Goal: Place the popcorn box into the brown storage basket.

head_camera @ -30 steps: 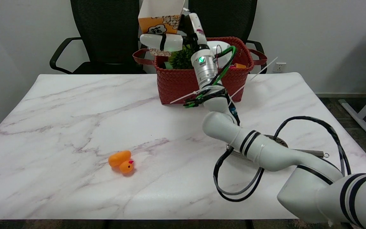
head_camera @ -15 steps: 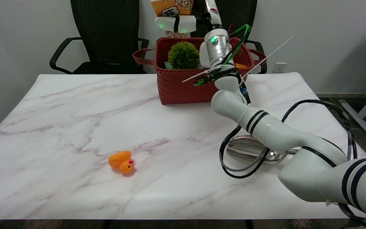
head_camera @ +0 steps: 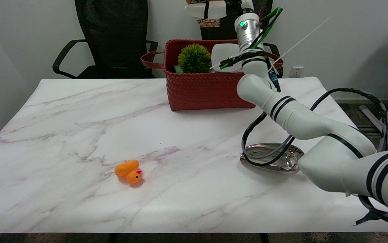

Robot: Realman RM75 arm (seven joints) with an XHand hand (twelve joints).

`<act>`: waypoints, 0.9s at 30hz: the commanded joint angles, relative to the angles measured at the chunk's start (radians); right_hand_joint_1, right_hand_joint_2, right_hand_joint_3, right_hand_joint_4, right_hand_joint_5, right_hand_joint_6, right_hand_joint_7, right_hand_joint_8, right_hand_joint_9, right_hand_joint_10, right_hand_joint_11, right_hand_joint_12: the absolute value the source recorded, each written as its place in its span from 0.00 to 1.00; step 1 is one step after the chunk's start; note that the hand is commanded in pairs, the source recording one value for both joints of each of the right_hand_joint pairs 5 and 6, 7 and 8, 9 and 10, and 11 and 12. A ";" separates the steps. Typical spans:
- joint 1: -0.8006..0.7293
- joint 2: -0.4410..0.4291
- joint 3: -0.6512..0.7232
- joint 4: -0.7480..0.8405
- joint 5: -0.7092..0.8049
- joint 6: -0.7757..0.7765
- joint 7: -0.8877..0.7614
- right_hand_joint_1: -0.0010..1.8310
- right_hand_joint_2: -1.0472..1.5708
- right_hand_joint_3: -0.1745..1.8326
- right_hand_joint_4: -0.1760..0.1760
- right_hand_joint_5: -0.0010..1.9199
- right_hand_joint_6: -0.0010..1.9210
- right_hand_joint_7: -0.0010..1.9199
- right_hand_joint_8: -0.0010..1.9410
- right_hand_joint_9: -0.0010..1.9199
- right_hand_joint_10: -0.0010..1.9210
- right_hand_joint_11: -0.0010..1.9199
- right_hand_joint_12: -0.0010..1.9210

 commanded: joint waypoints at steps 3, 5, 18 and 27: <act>0.168 0.050 0.004 -0.300 -0.001 -0.050 -0.033 0.56 0.43 0.13 0.50 0.45 0.45 0.60 0.59 0.51 0.51 0.27 0.27; 0.171 0.062 0.011 -0.309 0.003 -0.051 -0.073 0.56 0.43 0.13 0.50 0.46 0.46 0.60 0.59 0.51 0.51 0.27 0.27; 0.143 0.083 0.005 -0.364 0.007 -0.110 -0.208 0.53 0.51 0.10 0.50 0.48 0.48 0.63 0.63 0.54 0.54 0.32 0.31; 0.165 0.036 0.011 -0.429 0.007 -0.123 -0.209 0.50 0.55 0.11 0.50 0.50 0.50 0.66 0.65 0.54 0.54 0.33 0.33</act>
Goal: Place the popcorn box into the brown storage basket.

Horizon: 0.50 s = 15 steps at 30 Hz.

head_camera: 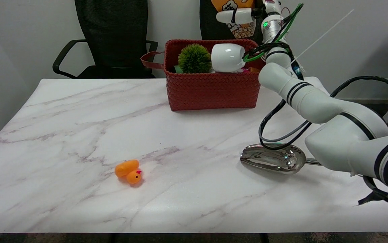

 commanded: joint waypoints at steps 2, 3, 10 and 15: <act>0.036 -0.036 0.002 -0.129 0.003 -0.044 -0.073 0.49 0.56 0.10 0.50 0.50 0.50 0.66 0.65 0.54 0.54 0.33 0.33; 0.041 -0.041 -0.002 -0.135 0.003 -0.044 -0.077 0.49 0.56 0.09 0.50 0.49 0.49 0.66 0.65 0.53 0.53 0.33 0.33; 0.055 -0.062 0.000 -0.170 0.003 -0.061 -0.080 0.48 0.58 0.07 0.50 0.48 0.48 0.65 0.65 0.52 0.52 0.32 0.32; 0.056 -0.064 0.003 -0.171 0.004 -0.080 -0.126 0.49 0.59 0.07 0.50 0.38 0.38 0.62 0.62 0.47 0.47 0.30 0.30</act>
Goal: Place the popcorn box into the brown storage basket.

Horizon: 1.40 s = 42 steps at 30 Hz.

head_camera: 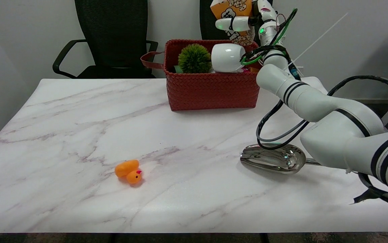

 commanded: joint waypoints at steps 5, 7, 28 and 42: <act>0.017 -0.031 0.003 -0.076 0.013 -0.055 -0.084 0.49 0.58 0.07 0.50 0.29 0.29 0.45 0.44 0.32 0.32 0.17 0.17; 0.012 -0.031 0.003 -0.080 0.031 -0.055 -0.086 0.49 0.58 0.08 0.50 0.26 0.26 0.36 0.36 0.27 0.27 0.12 0.12; -0.022 -0.029 0.006 -0.034 0.064 -0.062 -0.086 0.49 0.44 0.00 0.50 0.00 0.00 0.15 0.15 0.14 0.14 0.02 0.02; -0.296 0.174 0.230 0.622 0.210 0.110 -0.125 0.49 0.44 0.02 0.50 0.00 0.00 0.16 0.16 0.16 0.16 0.06 0.06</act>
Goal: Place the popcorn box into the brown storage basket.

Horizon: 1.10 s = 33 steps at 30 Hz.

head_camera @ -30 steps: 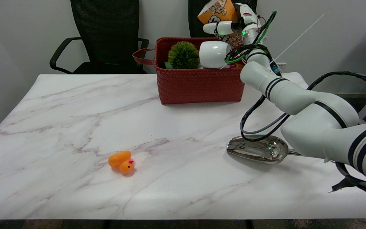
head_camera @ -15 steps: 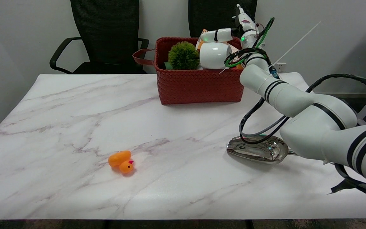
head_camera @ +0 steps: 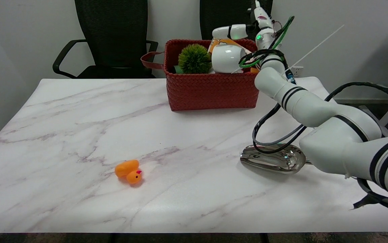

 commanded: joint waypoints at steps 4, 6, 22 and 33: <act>-0.390 0.237 0.247 0.764 0.205 0.236 -0.113 0.49 0.44 0.03 0.50 0.00 0.00 0.16 0.16 0.17 0.17 0.08 0.08; -0.454 0.254 0.263 0.827 0.224 0.279 -0.130 0.49 0.44 0.04 0.50 0.00 0.00 0.16 0.16 0.17 0.17 0.08 0.08; -0.891 0.293 0.266 1.207 0.214 0.624 -0.231 0.54 0.51 0.19 0.50 0.06 0.06 0.20 0.20 0.21 0.21 0.15 0.15; -1.053 0.277 0.210 1.326 0.213 0.667 -0.386 0.55 0.50 0.27 0.50 0.06 0.06 0.20 0.20 0.22 0.22 0.16 0.16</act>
